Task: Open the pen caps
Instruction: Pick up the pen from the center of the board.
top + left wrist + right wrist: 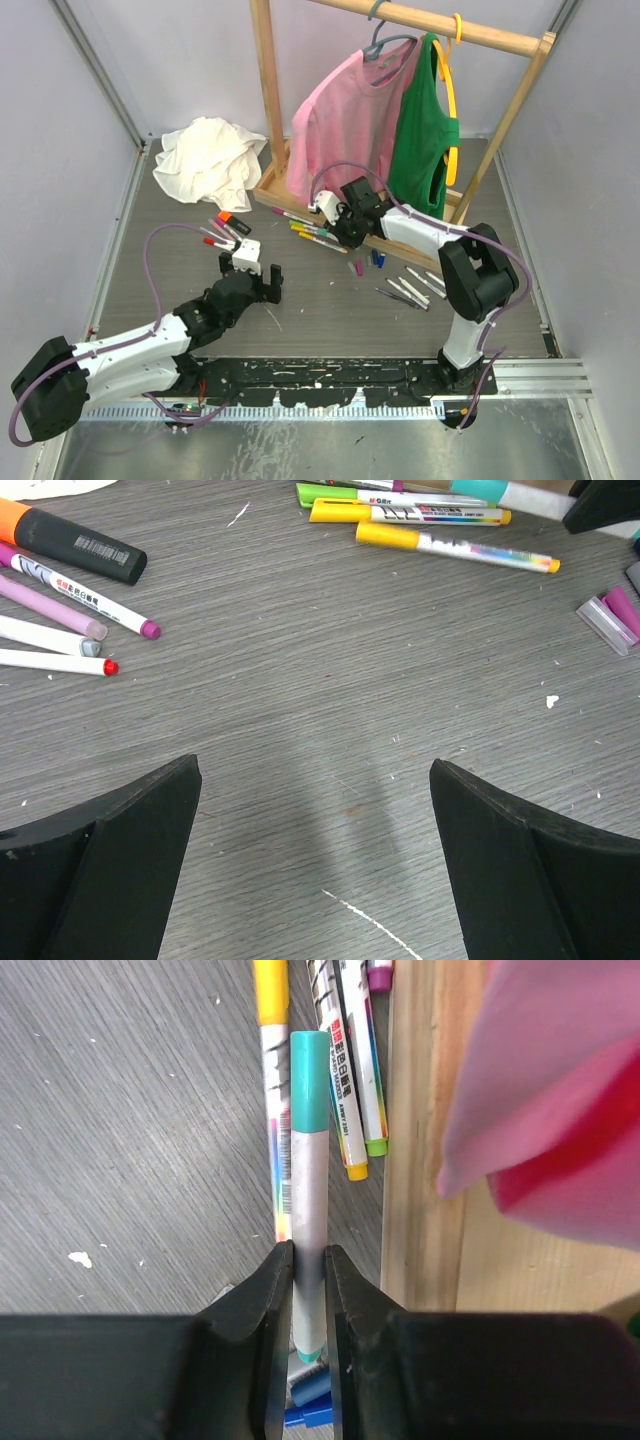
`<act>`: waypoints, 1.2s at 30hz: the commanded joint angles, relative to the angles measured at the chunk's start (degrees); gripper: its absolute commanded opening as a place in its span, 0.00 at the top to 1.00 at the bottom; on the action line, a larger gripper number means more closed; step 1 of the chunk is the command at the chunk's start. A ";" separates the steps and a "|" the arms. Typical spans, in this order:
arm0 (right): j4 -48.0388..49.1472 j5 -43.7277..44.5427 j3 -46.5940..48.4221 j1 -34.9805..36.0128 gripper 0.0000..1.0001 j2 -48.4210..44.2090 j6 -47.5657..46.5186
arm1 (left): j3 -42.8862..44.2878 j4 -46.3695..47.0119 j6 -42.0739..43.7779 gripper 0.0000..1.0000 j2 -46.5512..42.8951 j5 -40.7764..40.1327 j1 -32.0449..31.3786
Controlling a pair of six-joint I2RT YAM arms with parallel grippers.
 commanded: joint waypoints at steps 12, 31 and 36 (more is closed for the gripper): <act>-2.12 -14.10 -4.75 0.14 0.99 -11.77 -2.79 | -0.90 3.81 -0.49 0.02 -6.16 1.81 0.17; -4.67 -41.53 -14.22 -3.02 0.99 -31.36 -0.58 | -11.86 40.12 -22.69 0.02 -21.28 22.82 0.32; -3.52 -47.16 -14.53 -4.77 0.99 -33.82 1.83 | -7.61 51.34 -25.64 0.02 -7.52 29.21 0.31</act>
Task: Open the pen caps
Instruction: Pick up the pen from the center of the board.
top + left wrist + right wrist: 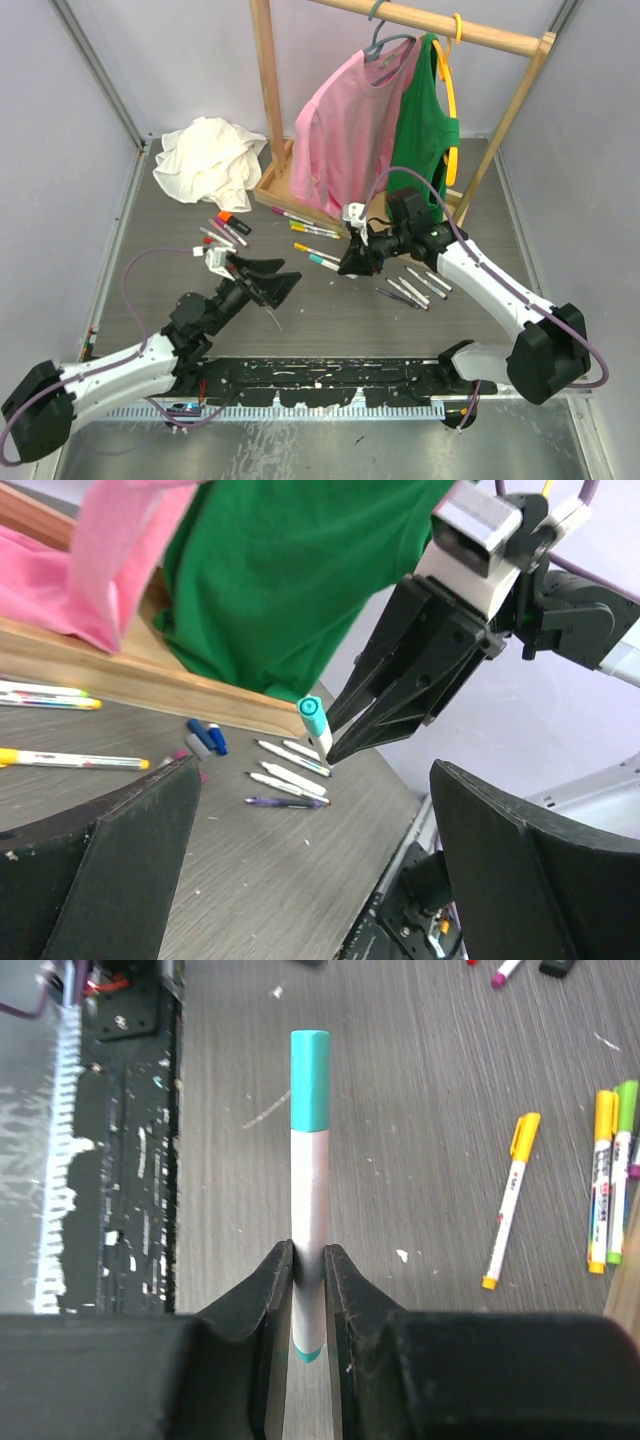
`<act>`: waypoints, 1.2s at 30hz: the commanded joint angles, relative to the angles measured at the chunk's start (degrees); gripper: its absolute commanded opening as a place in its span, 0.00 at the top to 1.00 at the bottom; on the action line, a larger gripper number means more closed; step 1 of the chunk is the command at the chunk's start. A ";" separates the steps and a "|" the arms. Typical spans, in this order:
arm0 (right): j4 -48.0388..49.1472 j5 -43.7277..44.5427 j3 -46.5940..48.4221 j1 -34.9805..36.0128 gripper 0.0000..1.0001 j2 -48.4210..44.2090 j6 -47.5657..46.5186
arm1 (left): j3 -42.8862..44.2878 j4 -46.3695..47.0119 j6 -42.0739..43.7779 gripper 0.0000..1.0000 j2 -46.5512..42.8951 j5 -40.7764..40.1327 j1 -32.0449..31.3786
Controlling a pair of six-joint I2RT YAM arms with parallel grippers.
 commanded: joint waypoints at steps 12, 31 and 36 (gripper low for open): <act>6.01 -12.44 -2.17 -2.24 0.99 -5.49 6.36 | 12.72 23.12 -6.93 0.14 23.53 8.66 0.17; 7.29 -12.71 -2.69 -2.30 0.99 -4.14 8.07 | 13.20 20.33 -8.78 0.51 27.50 7.08 0.16; 7.55 -13.15 -2.84 -2.30 0.99 -3.81 8.49 | 13.79 20.13 -8.77 0.61 28.96 6.88 0.14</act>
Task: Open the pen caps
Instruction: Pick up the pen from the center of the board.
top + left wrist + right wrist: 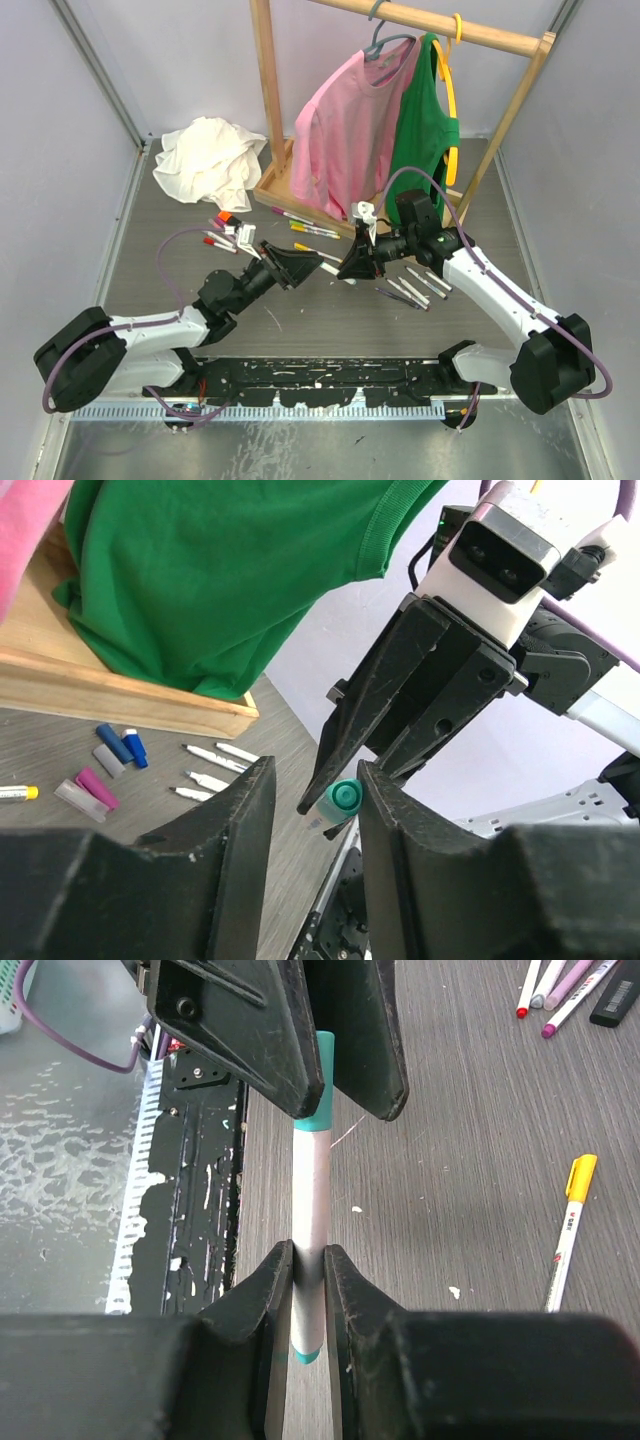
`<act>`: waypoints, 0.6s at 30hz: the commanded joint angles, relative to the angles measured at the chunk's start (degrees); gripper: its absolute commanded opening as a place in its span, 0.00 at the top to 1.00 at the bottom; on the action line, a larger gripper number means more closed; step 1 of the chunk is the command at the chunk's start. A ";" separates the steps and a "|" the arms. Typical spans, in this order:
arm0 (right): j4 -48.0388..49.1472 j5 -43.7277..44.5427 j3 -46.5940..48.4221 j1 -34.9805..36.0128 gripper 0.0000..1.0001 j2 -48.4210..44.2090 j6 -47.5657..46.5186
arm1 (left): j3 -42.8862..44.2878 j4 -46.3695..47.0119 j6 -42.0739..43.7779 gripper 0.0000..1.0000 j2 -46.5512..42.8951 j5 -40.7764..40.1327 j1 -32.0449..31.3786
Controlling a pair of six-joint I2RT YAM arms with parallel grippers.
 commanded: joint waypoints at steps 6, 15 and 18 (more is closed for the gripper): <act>2.70 -2.70 0.20 -0.24 0.99 0.62 1.28 | 3.62 0.01 1.33 0.88 1.17 -1.01 0.19; 6.25 -2.19 -1.21 -0.21 0.56 1.13 5.46 | 3.80 -0.93 3.35 1.00 1.88 -0.67 0.16; 7.07 -1.56 -1.47 -0.13 0.52 1.66 6.80 | 4.15 0.54 3.37 1.00 3.35 0.02 0.18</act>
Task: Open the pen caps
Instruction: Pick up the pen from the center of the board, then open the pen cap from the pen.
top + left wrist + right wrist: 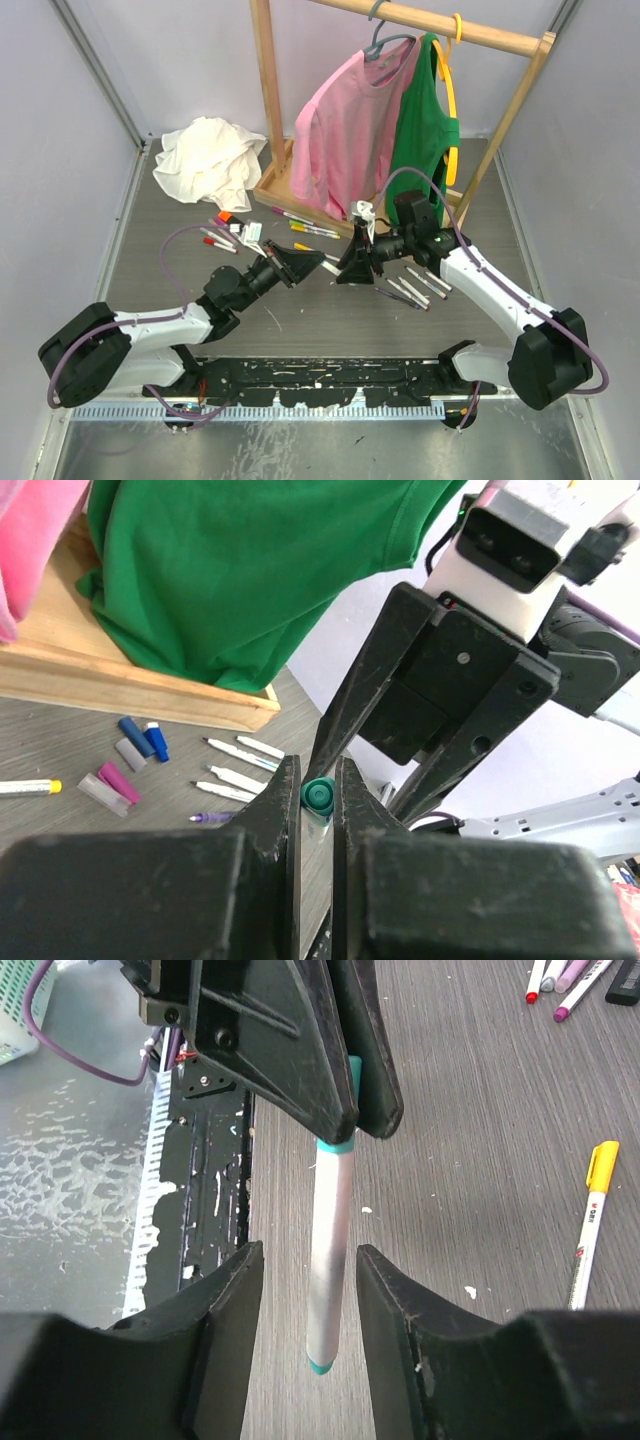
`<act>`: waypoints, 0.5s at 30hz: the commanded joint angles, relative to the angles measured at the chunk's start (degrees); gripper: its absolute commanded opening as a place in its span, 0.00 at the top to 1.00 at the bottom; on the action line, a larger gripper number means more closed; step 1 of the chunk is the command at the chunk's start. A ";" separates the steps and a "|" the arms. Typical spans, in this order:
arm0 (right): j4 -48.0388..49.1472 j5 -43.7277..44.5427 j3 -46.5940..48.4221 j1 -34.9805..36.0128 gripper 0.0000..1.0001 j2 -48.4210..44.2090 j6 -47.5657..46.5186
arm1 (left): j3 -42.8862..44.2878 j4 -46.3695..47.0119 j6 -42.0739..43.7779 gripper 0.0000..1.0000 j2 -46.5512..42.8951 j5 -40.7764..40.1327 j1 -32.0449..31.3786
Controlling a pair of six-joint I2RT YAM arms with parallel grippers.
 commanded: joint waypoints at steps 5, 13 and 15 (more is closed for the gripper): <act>4.67 0.76 -0.31 1.28 0.50 1.17 3.24 | 2.75 5.38 1.58 1.00 3.70 1.05 0.19; 3.38 5.44 0.57 3.68 0.52 4.07 2.41 | 3.19 7.47 1.24 1.00 6.38 0.93 0.12; 2.90 5.82 0.80 3.92 0.59 4.05 1.92 | 3.11 7.84 1.23 1.00 6.48 0.66 0.25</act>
